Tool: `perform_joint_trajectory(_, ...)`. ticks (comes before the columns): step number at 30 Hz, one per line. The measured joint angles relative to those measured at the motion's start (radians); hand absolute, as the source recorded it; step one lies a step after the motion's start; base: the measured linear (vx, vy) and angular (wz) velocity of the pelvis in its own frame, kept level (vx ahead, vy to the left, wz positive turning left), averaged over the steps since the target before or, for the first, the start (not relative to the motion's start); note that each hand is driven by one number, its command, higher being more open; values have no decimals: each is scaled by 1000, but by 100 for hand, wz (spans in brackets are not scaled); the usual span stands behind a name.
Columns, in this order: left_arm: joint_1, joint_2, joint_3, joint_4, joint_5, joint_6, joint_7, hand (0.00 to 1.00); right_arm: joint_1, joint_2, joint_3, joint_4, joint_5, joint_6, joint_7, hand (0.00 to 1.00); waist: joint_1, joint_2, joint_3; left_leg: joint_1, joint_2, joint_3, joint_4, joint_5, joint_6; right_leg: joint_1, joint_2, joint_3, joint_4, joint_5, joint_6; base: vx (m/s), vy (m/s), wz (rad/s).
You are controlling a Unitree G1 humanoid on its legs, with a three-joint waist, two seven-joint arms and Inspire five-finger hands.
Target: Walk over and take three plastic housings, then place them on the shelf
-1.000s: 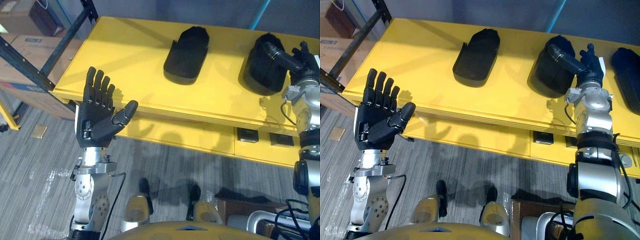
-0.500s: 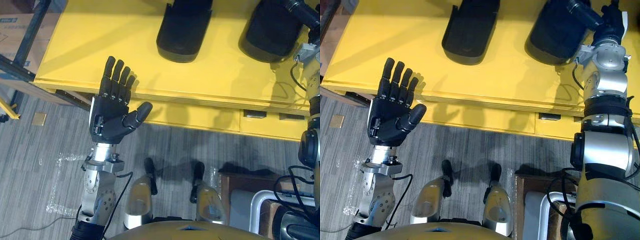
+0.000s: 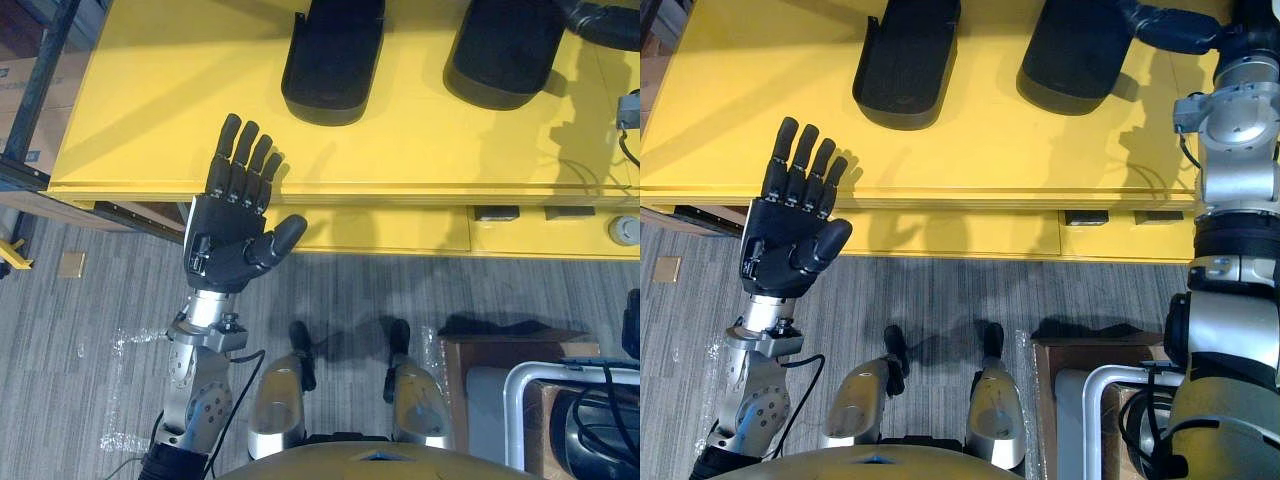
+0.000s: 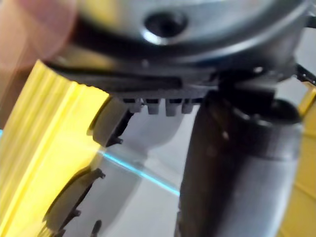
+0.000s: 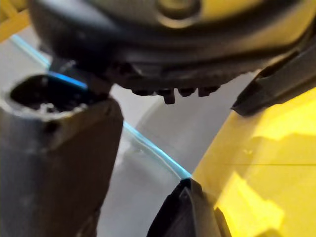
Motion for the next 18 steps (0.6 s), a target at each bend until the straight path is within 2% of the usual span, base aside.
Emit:
perform_joint_trajectory(2, -2, 0, -9, 0, -25, -6, -29, 100, 55, 0, 0, -84, -38, 12, 4, 100, -4, 0, 0, 20, -2, 8, -12, 0, -1, 10, -1, 3, 0, 0, 0, 26, 13, -9)
perform_joint_trajectory(6, -11, -2, -22, -8, -51, -17, -49, 100, 163, 4, 0, -189, -41, 79, 30, 100, -8, 0, -1, 57, -3, 32, -22, -6, -6, 26, -1, 22, 0, 0, 1, 2, 20, -19)
perform_joint_trajectory(8, -23, -9, -51, -8, -49, -18, -43, 100, 198, 25, 0, -183, -87, 127, 47, 100, -10, 1, -1, 67, 0, 52, -14, -13, -8, 25, -1, 41, 0, 3, 6, -49, 39, -27)
perform_joint_trajectory(12, -37, -21, -89, -8, -37, -18, -30, 100, 203, 52, 1, -162, -160, 178, 105, 100, -34, 5, -4, 68, 3, 70, 8, -25, -7, 21, -1, 61, 0, 10, 13, -52, 31, -18)
perform_joint_trajectory(18, -41, -28, -91, -5, -38, -18, -5, 100, 202, 53, 23, -138, -265, 196, 111, 100, -31, 7, -5, 55, 12, 71, 30, -37, -8, 25, 5, 65, -28, 23, 7, -44, 16, -5)
